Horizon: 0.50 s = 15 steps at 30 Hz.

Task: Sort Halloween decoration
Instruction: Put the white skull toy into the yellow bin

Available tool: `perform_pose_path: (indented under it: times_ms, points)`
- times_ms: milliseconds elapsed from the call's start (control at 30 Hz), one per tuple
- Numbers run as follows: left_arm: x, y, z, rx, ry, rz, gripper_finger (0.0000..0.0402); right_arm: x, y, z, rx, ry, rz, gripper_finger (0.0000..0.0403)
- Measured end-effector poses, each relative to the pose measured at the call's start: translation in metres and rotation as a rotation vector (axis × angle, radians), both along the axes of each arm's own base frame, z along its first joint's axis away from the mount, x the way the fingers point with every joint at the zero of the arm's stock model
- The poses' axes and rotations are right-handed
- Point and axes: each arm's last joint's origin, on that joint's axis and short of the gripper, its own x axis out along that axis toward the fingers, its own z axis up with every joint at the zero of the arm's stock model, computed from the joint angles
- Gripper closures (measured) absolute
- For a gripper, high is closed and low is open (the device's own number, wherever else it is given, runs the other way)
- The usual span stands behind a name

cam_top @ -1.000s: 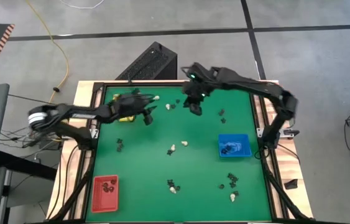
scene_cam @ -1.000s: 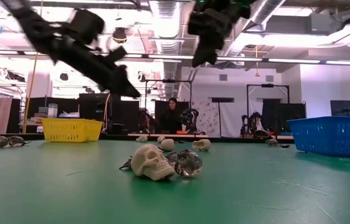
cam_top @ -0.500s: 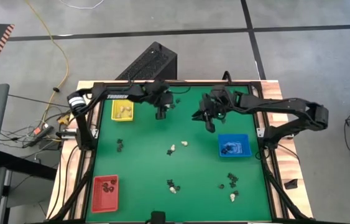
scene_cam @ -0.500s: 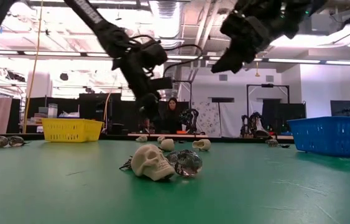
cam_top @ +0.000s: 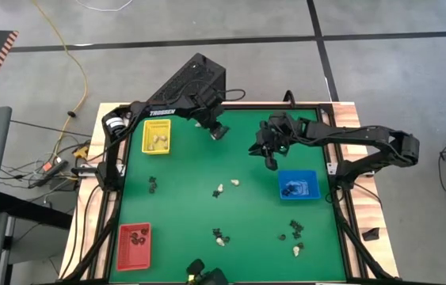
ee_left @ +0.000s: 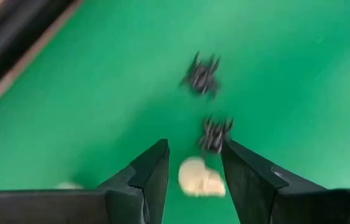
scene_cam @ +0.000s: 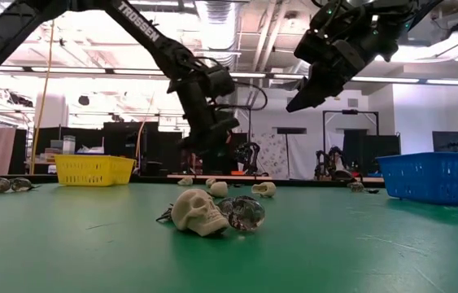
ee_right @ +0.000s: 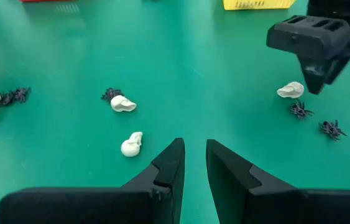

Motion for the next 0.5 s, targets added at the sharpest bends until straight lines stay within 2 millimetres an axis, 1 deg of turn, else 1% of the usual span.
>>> perform_pose_path:
  times_ms: [100, 167, 300, 500]
  points:
    - [0.002, -0.002, -0.005, -0.006, 0.015, 0.048, 0.0264, 0.000, 0.000, 0.000, -0.001, 0.005, 0.002, 0.0305]
    - [0.000, -0.004, -0.008, -0.024, 0.054, 0.075, 0.0264, 0.000, 0.000, -0.001, -0.002, 0.006, 0.004, 0.0305]
    - [0.003, -0.010, -0.014, -0.036, 0.080, 0.070, 0.0264, 0.000, 0.000, -0.001, -0.002, 0.007, 0.004, 0.0305]
    - [0.009, -0.016, -0.029, -0.034, 0.126, 0.054, 0.0264, 0.000, 0.000, -0.001, -0.001, 0.007, 0.004, 0.0305]
